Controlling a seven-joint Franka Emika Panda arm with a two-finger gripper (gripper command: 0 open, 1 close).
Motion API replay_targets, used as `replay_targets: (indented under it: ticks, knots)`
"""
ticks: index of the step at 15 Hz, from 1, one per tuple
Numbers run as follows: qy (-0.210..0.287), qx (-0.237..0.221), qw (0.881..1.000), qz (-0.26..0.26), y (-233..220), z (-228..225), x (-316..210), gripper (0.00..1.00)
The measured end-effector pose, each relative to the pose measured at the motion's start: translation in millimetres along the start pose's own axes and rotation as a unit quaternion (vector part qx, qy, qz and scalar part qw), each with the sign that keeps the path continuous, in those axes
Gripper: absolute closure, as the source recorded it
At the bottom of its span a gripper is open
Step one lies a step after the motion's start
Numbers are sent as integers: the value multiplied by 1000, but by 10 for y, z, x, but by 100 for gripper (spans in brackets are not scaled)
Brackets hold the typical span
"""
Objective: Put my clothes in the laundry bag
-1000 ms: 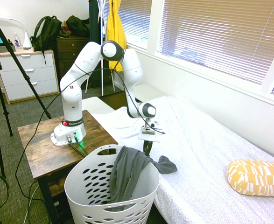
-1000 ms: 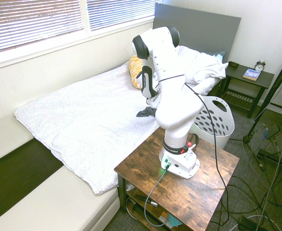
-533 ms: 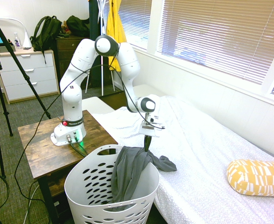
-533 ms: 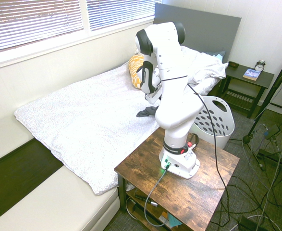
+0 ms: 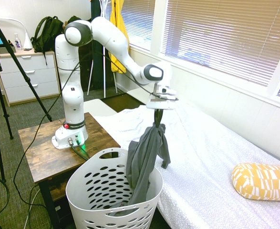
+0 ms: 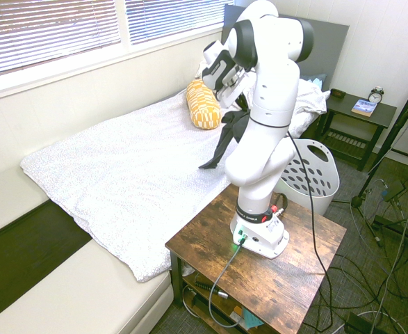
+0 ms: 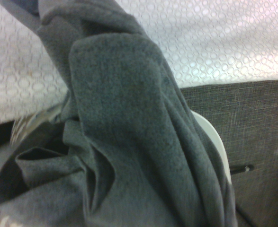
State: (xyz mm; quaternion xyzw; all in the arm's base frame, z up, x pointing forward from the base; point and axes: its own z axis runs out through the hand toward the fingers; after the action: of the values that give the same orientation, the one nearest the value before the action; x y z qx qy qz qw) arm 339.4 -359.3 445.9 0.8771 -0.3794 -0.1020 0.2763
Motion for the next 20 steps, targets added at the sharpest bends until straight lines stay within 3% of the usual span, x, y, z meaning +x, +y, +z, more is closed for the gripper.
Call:
replay_targets:
  ticks: [3, 7, 11, 15, 16, 18, 20]
  knots:
    - [-13, -43, 997, -65, 993, -368, -228, 100]
    - [-85, -124, 983, -107, 1880, -100, -427, 100]
    - [-167, -163, 961, -145, 1927, 714, -725, 100]
    - [-218, -175, 950, -143, 1467, 1928, -1079, 100]
    - [-218, -172, 952, -128, 1345, 2210, -1144, 0]
    - [-199, -165, 963, -70, 1175, 2698, -1177, 0]
    - [-194, -165, 967, -30, 952, 3113, -1220, 0]
